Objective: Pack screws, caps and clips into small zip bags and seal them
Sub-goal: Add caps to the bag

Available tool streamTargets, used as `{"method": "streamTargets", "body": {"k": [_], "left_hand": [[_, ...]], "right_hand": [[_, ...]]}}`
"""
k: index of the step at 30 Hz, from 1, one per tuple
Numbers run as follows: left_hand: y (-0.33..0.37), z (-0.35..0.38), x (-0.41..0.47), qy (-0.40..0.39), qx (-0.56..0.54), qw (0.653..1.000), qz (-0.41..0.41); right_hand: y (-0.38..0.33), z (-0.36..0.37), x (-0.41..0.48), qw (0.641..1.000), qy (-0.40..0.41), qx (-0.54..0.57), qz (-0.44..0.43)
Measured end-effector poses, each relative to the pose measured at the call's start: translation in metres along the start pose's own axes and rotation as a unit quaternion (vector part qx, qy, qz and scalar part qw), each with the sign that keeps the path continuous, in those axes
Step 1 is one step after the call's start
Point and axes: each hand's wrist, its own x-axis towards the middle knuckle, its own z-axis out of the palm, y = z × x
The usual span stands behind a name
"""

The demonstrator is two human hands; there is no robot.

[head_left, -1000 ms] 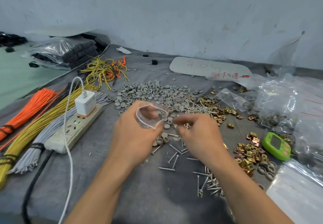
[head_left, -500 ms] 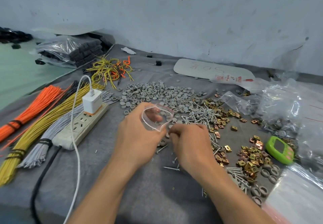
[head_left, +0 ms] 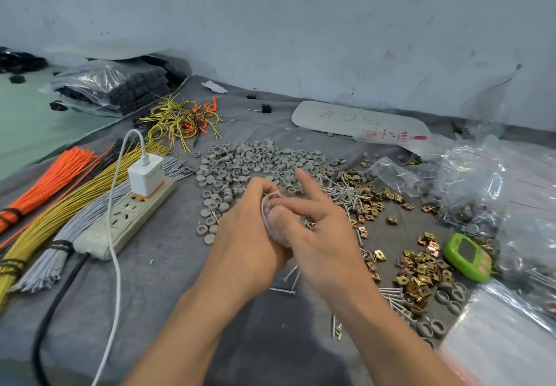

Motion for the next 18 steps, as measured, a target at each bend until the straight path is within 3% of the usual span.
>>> {"method": "streamTargets", "body": {"k": [3,8,11,15,18], "left_hand": [[0.000,0.000,0.003,0.015,-0.003,0.999,-0.036],[0.006,0.003,0.001,0.033,-0.017,0.999,-0.009],[0.016,0.008,-0.001,0.009,-0.022,1.000,-0.016],[0.021,0.006,-0.003,-0.022,-0.125,0.991,-0.046],[0.023,0.006,0.001,-0.057,-0.306,0.947,-0.079]], "right_hand": [[0.004,-0.010,-0.004,0.996,0.012,0.090,0.003],[0.006,-0.015,-0.012,0.998,0.003,0.056,0.016],[0.005,-0.026,-0.008,0.996,0.060,0.054,0.024],[0.003,-0.049,-0.007,0.990,0.109,0.092,0.007],[0.003,-0.061,-0.011,0.989,0.105,0.103,-0.015]]}}
